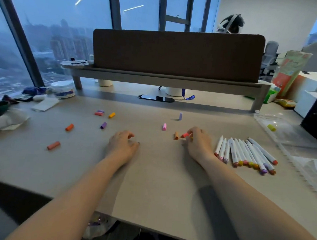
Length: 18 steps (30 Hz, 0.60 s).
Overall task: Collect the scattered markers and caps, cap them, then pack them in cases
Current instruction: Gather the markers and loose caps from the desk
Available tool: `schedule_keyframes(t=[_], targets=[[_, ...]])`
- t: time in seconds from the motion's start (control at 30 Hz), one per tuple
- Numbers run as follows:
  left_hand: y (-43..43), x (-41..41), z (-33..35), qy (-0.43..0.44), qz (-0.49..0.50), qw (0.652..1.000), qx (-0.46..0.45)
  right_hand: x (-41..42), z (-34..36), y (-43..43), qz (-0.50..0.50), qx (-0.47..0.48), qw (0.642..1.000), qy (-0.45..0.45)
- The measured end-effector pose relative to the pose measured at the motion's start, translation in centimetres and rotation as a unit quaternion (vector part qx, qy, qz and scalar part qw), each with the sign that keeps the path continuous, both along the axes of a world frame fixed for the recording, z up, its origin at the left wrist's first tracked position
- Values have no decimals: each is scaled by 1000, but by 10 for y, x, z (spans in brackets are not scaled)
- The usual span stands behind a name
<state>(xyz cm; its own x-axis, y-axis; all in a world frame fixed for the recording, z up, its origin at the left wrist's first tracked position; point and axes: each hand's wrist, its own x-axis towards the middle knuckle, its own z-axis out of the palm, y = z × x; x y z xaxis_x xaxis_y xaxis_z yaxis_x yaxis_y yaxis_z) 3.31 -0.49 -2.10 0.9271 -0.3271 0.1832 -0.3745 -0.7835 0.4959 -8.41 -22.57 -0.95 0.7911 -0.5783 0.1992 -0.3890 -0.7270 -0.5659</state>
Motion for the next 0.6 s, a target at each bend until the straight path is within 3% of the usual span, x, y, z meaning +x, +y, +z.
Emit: schedule_keyframes(t=[0.13, 0.3, 0.4, 0.6], targets=[[-21, -1, -4, -9, -49, 999, -10, 7, -1, 2, 0, 29, 999, -45], [-60, -3, -4, -91, -179, 979, 33, 26, -8, -6, 34, -42, 998, 35], [-81, 0, -1, -90, -220, 970, 54, 32, -11, -11, -1, -29, 999, -15], [-109, 7, 0, -104, -265, 957, 61, 46, -9, -24, -55, 102, 979, -166]])
